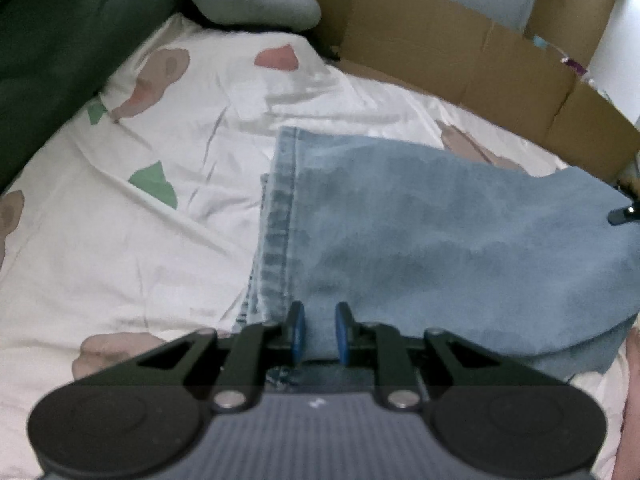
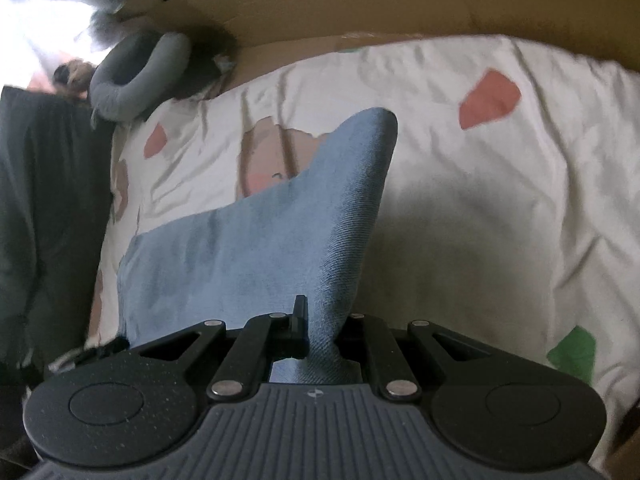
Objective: Fold clothes
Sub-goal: 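Pinch the jeans hem with the left gripper while the right gripper holds the folded edge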
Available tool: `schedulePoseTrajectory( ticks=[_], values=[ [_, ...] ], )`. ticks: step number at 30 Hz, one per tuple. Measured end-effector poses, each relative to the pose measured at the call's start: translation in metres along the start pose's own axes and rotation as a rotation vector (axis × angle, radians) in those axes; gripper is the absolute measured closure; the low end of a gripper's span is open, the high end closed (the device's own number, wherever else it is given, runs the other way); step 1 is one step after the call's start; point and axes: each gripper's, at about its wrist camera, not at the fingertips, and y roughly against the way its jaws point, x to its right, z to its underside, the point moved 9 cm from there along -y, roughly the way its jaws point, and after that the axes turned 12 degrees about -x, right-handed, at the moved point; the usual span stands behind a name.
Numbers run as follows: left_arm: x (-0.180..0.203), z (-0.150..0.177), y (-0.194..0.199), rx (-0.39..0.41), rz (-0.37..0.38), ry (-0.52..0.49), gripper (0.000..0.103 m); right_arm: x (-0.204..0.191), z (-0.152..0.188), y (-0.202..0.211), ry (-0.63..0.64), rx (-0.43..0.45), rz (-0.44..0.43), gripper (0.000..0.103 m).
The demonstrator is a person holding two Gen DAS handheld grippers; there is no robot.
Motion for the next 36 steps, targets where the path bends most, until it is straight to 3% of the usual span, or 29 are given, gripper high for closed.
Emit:
schedulePoseTrajectory(
  ticks=[4,10,12,15,22,24,32,36],
  values=[
    [-0.003,0.001,-0.012,-0.007,-0.003,-0.005,0.091,0.023,-0.002,-0.014,-0.051,0.036,-0.055,0.094],
    [0.0,-0.004,-0.017,-0.013,-0.039,-0.037,0.091,0.052,0.01,-0.032,-0.111,0.056,-0.132,0.086],
    [0.003,-0.007,-0.015,-0.021,-0.062,-0.049,0.091,0.061,0.017,-0.035,-0.139,0.058,-0.163,0.077],
    [0.008,-0.011,-0.008,-0.023,-0.085,-0.054,0.09,0.071,0.029,-0.034,-0.156,0.066,-0.198,0.073],
    [0.03,-0.019,0.001,-0.001,-0.057,-0.064,0.09,0.08,0.057,-0.028,-0.186,0.039,-0.254,0.065],
    [0.037,-0.021,0.0,0.004,-0.04,-0.059,0.09,0.08,0.068,-0.029,-0.179,0.008,-0.267,0.058],
    [0.078,-0.028,-0.007,0.005,0.046,-0.088,0.09,0.084,0.11,-0.031,-0.189,-0.07,-0.294,0.06],
    [0.102,-0.031,-0.006,0.001,0.1,-0.128,0.09,0.075,0.111,-0.017,-0.147,-0.07,-0.29,0.088]
  ],
)
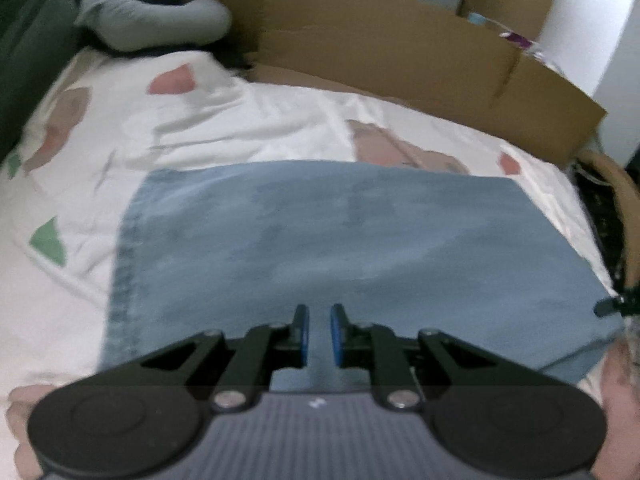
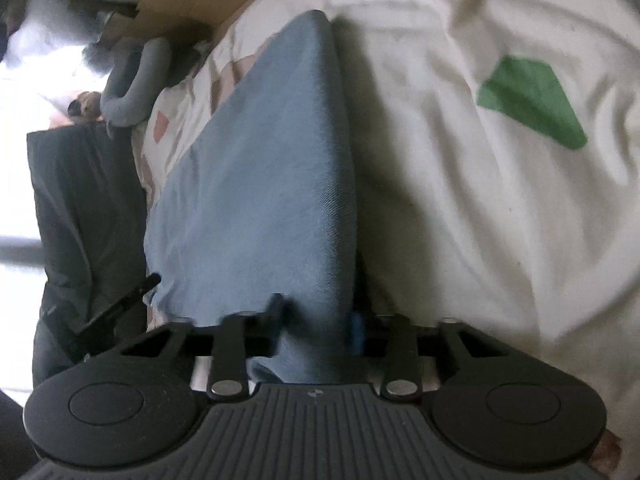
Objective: Fold clothes
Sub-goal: 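Pinch the jeans hem with the left gripper while the right gripper holds the folded edge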
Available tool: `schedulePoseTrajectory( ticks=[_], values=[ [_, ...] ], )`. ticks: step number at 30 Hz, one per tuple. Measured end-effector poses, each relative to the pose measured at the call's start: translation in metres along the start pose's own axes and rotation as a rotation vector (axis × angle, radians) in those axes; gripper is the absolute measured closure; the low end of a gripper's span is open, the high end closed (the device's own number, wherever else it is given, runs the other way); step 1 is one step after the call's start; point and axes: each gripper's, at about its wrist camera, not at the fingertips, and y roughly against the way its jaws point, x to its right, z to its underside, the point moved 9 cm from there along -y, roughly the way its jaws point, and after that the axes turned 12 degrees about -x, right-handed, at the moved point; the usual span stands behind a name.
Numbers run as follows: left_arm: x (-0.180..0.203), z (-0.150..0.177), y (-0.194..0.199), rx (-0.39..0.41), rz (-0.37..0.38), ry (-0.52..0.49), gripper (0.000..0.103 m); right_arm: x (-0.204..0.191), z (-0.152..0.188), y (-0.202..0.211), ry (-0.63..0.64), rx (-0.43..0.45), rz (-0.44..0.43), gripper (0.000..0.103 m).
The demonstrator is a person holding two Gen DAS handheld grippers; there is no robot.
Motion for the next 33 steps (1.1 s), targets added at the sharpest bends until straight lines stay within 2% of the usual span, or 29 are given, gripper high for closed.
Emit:
schedulePoseTrajectory(
  ticks=[5,8,9,11,12,14,19,22,23,27,33],
  values=[
    [0.033,0.001,-0.002,-0.012,0.088,-0.049,0.09,-0.011,-0.003,0.016,-0.022,0.027,-0.069,0.091],
    [0.051,0.006,-0.005,-0.026,0.124,-0.09,0.09,-0.004,-0.002,0.009,-0.06,0.028,-0.078,0.085],
    [0.056,0.008,-0.006,-0.032,0.135,-0.099,0.09,-0.002,-0.001,0.007,-0.073,0.029,-0.081,0.082],
    [0.064,0.013,-0.009,-0.045,0.153,-0.11,0.09,0.002,0.0,0.003,-0.095,0.034,-0.094,0.06],
    [0.068,0.015,-0.01,-0.051,0.161,-0.117,0.09,0.003,0.0,0.0,-0.103,0.041,-0.107,0.057],
    [0.073,0.019,-0.013,-0.062,0.17,-0.128,0.09,0.005,0.0,-0.007,-0.112,0.048,-0.118,0.057],
    [0.079,0.026,-0.017,-0.08,0.179,-0.148,0.09,0.01,0.001,-0.024,-0.098,0.013,-0.069,0.057],
    [0.082,0.032,-0.021,-0.098,0.183,-0.158,0.09,0.005,0.001,-0.02,-0.086,-0.004,-0.077,0.063],
    [0.082,0.035,-0.024,-0.106,0.18,-0.157,0.09,0.003,0.001,-0.016,-0.087,-0.003,-0.105,0.067],
    [0.083,0.046,-0.036,-0.131,0.168,-0.16,0.091,-0.003,0.0,0.006,-0.101,0.014,-0.246,0.065],
    [0.087,0.055,-0.049,-0.142,0.135,-0.204,0.092,0.013,0.005,-0.005,-0.148,0.003,-0.205,0.065]
  ],
)
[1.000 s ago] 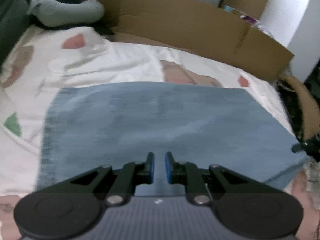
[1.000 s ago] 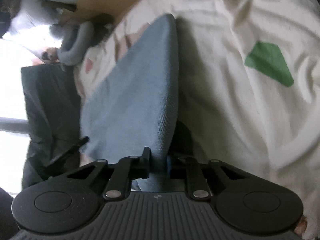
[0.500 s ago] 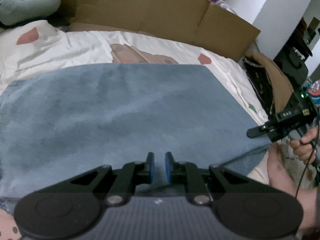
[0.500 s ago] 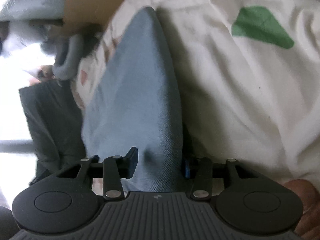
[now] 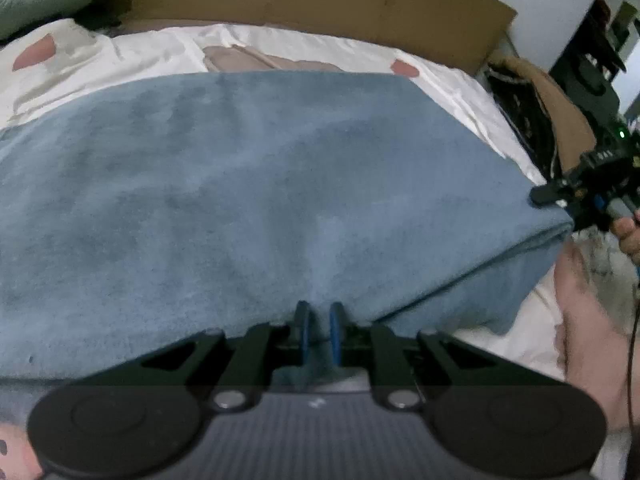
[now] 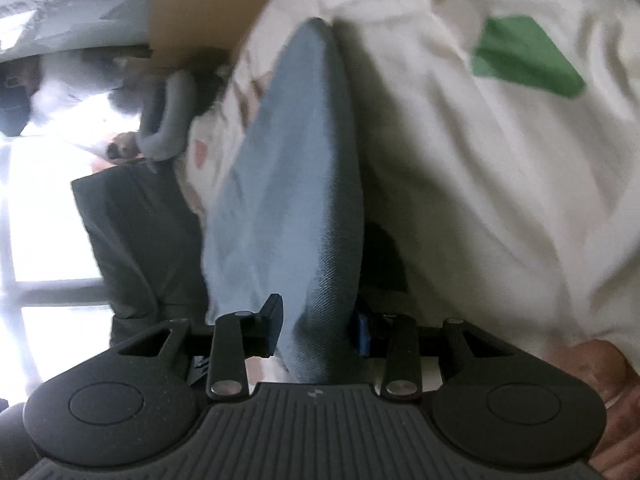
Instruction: Fold clothes
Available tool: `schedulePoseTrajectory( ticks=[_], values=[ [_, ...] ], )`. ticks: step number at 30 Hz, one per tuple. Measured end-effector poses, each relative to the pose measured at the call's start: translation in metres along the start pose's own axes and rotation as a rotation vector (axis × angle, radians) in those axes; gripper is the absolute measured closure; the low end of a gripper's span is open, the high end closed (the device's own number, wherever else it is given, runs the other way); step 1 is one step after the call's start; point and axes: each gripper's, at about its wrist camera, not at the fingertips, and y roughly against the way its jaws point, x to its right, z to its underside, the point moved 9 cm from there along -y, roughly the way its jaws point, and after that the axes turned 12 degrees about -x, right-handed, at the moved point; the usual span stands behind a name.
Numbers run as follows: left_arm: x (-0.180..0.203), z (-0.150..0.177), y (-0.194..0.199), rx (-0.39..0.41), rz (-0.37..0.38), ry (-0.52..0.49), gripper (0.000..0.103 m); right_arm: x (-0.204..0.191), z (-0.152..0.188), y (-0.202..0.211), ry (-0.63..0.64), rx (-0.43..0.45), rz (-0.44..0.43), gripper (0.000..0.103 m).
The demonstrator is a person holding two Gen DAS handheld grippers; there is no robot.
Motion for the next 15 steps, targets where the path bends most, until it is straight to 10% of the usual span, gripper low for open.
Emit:
schedulePoseTrajectory(
  ticks=[15],
  values=[
    [0.006,0.013,0.003,-0.035,0.068,0.01,0.093,0.003,0.002,-0.008,0.03,-0.016,0.084,0.065]
  ],
)
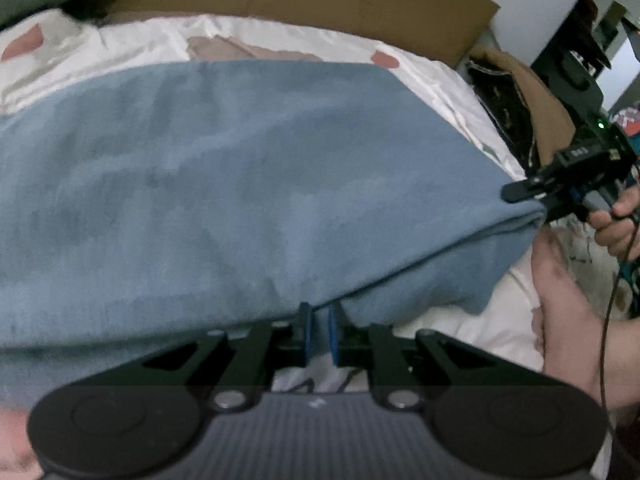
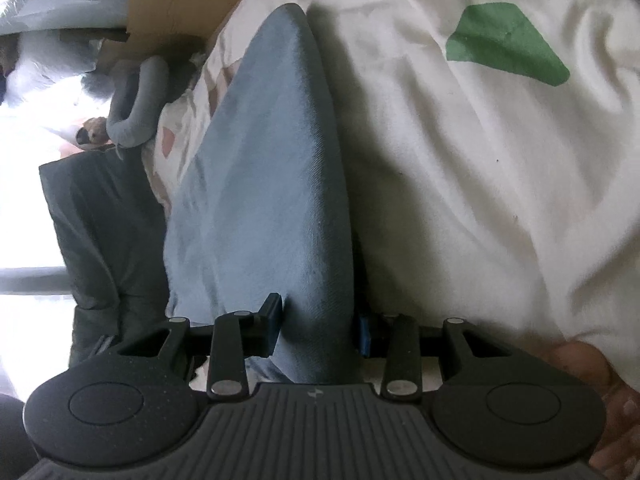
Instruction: Fold clothes
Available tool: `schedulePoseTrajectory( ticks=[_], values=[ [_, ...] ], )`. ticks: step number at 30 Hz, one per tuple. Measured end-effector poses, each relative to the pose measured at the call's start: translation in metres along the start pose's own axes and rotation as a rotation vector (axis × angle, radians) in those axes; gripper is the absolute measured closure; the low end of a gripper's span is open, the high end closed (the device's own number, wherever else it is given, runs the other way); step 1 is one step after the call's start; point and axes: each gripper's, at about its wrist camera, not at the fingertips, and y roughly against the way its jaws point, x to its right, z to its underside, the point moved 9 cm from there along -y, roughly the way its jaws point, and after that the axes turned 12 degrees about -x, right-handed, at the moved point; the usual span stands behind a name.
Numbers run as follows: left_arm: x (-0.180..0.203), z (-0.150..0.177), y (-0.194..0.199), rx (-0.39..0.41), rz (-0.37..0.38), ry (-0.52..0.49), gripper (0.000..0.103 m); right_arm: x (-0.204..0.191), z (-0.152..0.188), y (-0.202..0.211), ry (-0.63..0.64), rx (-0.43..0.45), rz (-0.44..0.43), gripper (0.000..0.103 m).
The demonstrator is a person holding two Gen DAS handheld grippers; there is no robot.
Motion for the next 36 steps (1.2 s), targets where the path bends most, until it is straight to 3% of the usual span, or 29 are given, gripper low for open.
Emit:
schedulePoseTrajectory(
  ticks=[4,10,13,17,21,27,36],
  values=[
    [0.001,0.0,-0.006,-0.021,-0.02,-0.001,0.093,-0.003,0.0,-0.001,0.005,-0.015,-0.019,0.064],
    [0.003,0.0,0.003,-0.038,0.004,-0.008,0.096,0.003,0.0,-0.013,0.009,-0.009,0.024,0.064],
    [0.006,-0.006,0.02,0.009,0.052,0.0,0.095,0.0,-0.001,-0.01,0.02,0.001,0.015,0.069],
    [-0.001,-0.016,0.03,0.054,0.036,0.021,0.095,-0.002,-0.002,-0.004,0.015,0.016,-0.007,0.071],
    [-0.012,-0.025,0.026,0.053,0.005,0.047,0.095,0.001,-0.007,-0.005,-0.035,0.033,-0.039,0.064],
    [-0.02,-0.032,0.02,0.059,-0.014,0.078,0.095,0.005,-0.018,-0.007,-0.1,0.077,-0.089,0.064],
    [-0.029,-0.025,0.0,0.005,0.003,0.112,0.094,-0.005,-0.037,-0.004,-0.059,0.096,-0.074,0.064]
  ],
)
